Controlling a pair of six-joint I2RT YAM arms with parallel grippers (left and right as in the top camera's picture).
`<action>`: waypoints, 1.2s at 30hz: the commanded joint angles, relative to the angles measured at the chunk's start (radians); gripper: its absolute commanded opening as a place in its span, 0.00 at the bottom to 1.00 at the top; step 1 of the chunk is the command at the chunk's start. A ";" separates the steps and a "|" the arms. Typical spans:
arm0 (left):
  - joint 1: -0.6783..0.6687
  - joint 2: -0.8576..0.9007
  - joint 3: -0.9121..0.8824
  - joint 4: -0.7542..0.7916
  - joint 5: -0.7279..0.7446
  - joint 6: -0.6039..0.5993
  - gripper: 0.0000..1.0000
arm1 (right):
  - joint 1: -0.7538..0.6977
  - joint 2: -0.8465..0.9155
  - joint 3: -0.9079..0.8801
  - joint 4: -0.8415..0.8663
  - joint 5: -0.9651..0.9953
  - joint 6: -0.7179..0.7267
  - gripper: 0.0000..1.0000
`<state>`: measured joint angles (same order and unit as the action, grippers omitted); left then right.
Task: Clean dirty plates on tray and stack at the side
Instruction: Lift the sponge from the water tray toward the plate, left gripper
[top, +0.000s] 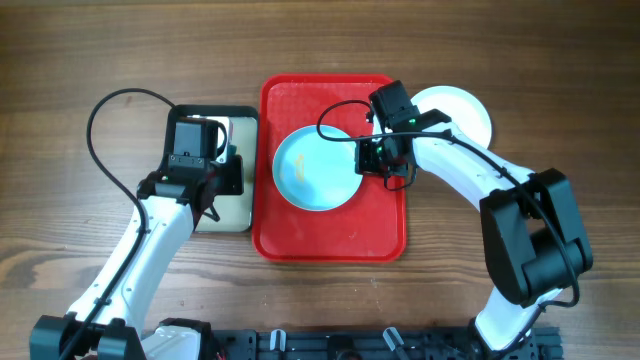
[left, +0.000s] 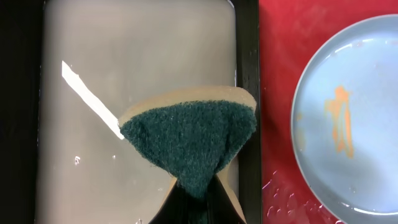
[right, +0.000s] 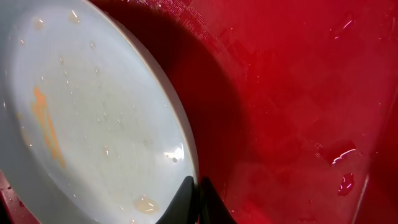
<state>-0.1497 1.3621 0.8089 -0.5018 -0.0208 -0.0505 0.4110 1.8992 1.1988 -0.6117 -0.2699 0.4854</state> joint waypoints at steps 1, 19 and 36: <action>-0.001 -0.021 0.006 -0.007 -0.010 -0.011 0.04 | 0.004 0.024 -0.010 0.006 -0.016 -0.014 0.04; -0.001 -0.022 0.092 -0.016 -0.003 -0.002 0.04 | 0.004 0.024 -0.010 0.012 -0.043 -0.067 0.04; -0.006 -0.021 0.153 0.002 0.301 -0.051 0.04 | 0.014 0.024 -0.010 0.006 -0.076 -0.056 0.04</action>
<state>-0.1497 1.3613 0.9401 -0.5045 0.2047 -0.0608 0.4110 1.8992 1.1988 -0.6052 -0.3080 0.4408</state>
